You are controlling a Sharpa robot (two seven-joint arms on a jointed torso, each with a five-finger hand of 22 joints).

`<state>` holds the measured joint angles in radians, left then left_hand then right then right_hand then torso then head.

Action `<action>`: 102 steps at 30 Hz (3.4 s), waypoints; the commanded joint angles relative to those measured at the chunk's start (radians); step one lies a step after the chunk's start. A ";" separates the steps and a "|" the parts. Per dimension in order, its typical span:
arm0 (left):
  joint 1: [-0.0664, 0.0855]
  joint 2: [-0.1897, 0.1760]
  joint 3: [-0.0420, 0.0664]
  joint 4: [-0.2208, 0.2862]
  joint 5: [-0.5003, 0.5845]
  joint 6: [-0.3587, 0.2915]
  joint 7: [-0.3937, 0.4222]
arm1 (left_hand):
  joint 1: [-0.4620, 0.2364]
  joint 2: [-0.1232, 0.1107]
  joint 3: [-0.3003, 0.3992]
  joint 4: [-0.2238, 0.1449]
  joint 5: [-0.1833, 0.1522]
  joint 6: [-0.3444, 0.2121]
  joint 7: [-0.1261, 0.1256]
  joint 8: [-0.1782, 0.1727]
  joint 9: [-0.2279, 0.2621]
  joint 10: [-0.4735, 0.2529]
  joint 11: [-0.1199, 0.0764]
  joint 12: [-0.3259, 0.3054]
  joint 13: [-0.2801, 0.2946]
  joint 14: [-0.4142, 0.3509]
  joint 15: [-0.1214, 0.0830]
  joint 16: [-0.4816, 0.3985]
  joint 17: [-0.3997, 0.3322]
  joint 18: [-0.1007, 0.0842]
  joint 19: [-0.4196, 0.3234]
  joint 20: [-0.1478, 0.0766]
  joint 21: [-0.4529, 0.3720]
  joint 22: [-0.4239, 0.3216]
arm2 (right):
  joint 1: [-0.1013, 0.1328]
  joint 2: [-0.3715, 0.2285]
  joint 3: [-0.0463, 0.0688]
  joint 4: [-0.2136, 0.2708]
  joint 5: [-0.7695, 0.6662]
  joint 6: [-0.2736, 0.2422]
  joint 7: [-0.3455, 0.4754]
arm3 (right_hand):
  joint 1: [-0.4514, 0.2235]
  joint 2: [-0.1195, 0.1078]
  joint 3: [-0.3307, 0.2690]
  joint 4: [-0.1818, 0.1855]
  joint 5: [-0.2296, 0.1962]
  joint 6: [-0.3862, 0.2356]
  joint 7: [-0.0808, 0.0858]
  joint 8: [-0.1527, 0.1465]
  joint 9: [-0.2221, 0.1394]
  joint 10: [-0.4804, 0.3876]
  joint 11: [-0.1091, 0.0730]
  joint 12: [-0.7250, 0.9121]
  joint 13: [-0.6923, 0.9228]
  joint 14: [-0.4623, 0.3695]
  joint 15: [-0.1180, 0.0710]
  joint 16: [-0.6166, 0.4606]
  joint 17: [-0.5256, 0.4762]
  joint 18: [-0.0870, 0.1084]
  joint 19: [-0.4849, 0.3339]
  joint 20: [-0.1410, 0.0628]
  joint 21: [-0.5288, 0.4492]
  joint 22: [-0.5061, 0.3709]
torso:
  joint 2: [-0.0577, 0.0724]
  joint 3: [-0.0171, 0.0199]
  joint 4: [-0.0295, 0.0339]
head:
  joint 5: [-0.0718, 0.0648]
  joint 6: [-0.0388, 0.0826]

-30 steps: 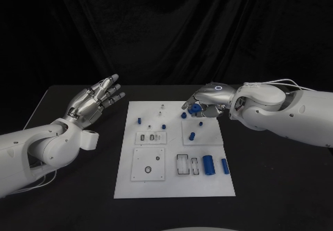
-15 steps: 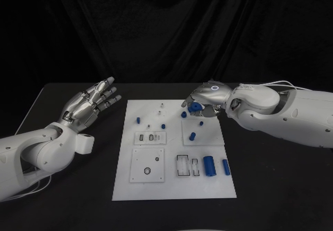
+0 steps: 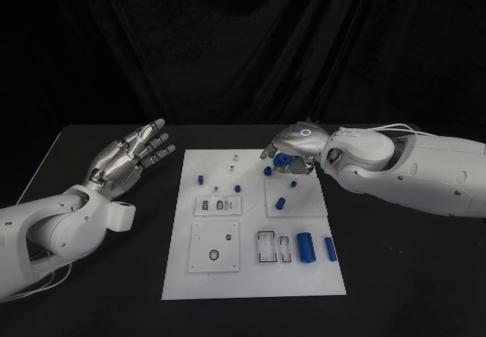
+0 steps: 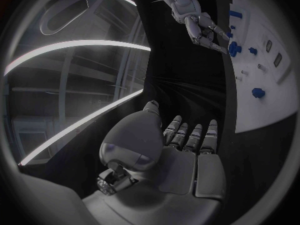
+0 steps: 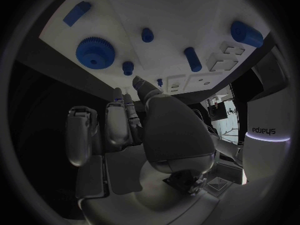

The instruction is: Assemble the parts on the task board

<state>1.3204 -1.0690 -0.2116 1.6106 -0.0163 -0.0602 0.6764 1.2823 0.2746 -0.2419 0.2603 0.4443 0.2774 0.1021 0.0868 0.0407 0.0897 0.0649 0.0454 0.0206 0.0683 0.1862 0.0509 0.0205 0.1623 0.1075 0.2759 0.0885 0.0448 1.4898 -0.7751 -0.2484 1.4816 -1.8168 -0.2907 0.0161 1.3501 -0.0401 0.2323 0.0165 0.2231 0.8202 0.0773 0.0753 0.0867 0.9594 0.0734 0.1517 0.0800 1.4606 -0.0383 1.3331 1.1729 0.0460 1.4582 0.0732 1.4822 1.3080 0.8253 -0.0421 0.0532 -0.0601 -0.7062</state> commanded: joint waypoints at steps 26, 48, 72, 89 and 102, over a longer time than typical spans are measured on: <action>0.002 0.000 0.001 0.005 -0.094 -0.020 0.179 | 0.011 -0.005 0.002 0.001 0.009 0.020 0.010 0.003 0.001 -0.004 0.019 0.008 0.001 -0.065 -0.076 -0.048 -0.019 0.009 -0.102 -0.066 -0.081 -0.040 | -0.022 0.040 0.001 -0.063 -0.013 0.001 -0.007 | -0.010 -0.023 0.023 0.014 -0.009 0.056 0.007 0.014 0.015 0.029 -0.004 -0.016 0.005 0.051 -0.002 0.035 0.033 -0.007 0.030 -0.004 0.005 0.116 | 0.003 -0.0005 0.0014 | 0.005 0.001; 0.002 0.000 0.001 0.004 -0.094 -0.024 0.185 | -0.019 -0.016 -0.015 0.022 -0.025 -0.012 -0.020 -0.017 -0.004 -0.042 -0.014 -0.018 -0.008 -0.068 -0.125 -0.051 -0.020 -0.046 -0.107 -0.169 -0.088 -0.045 | -0.045 0.064 0.001 -0.102 -0.013 -0.023 0.011 | -0.007 -0.021 0.030 0.015 -0.007 0.064 0.006 0.015 0.017 0.032 -0.003 -0.018 0.006 0.047 -0.002 0.029 0.022 -0.006 0.026 -0.004 0.001 0.111 | 0.003 0.0005 -0.0006 | 0.003 -0.005; 0.002 0.004 0.000 -0.004 -0.094 0.000 0.178 | -0.012 -0.007 -0.008 0.017 -0.015 -0.176 -0.206 -0.070 -0.024 -0.067 -0.005 -0.039 -0.014 -0.068 -0.091 -0.051 -0.020 -0.020 -0.107 -0.107 -0.088 -0.045 | -0.060 0.086 0.001 -0.129 -0.013 -0.061 0.019 | 0.051 0.001 0.121 -0.001 -0.003 0.182 0.001 0.059 0.055 0.106 -0.013 -0.014 0.008 0.041 -0.007 0.029 0.018 -0.005 0.023 -0.007 -0.003 0.114 | 0.003 -0.0004 0.0006 | 0.004 -0.004; 0.001 0.005 0.000 -0.006 -0.094 0.009 0.166 | -0.002 -0.002 -0.001 0.006 0.002 -0.155 -0.169 -0.066 -0.020 -0.066 0.002 -0.038 -0.014 -0.068 -0.073 -0.051 -0.020 -0.013 -0.107 -0.084 -0.088 -0.045 | -0.037 0.101 0.003 -0.111 -0.007 -0.145 0.023 | 0.076 0.009 0.126 -0.011 -0.091 0.258 0.014 0.094 0.112 0.219 -0.031 -0.012 0.015 0.041 -0.019 0.029 0.017 -0.009 0.029 -0.019 0.002 0.129 | 0.003 -0.0010 0.0004 | 0.020 0.002; 0.001 0.019 0.000 -0.013 -0.094 0.016 0.156 | 0.003 0.001 0.003 0.000 0.009 -0.148 -0.158 -0.065 -0.019 -0.063 0.006 -0.037 -0.013 -0.068 -0.064 -0.051 -0.020 -0.012 -0.106 -0.074 -0.087 -0.043 | -0.003 0.213 0.010 -0.210 0.045 -0.145 0.028 | 0.068 0.006 0.121 -0.004 -0.090 0.250 0.016 0.088 0.117 0.219 -0.027 -0.025 0.013 0.041 -0.016 0.028 0.016 -0.009 0.029 -0.019 0.002 0.130 | 0.004 -0.0017 0.0000 | 0.022 0.002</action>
<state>1.3204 -1.0518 -0.2117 1.5982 -0.1012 -0.0617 0.6771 1.2802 0.2732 -0.2407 0.2647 0.4483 0.1310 -0.0620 0.0201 0.0200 0.0254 0.0649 0.0112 0.0074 -0.0015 0.1164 0.0036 0.0009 0.1319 0.0009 0.1967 0.0056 0.0014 1.4846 -0.5649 -0.2396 1.2788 -1.7954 -0.4142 0.0438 1.4296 -0.0367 0.3559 0.0111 0.1376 1.0722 0.0899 0.1673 0.1591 1.1758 0.0427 0.1324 0.0949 1.4675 -0.0527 1.3629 1.1900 0.0468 1.4652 0.0589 1.4829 1.3078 0.8279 -0.0442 0.0541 -0.0406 -0.7041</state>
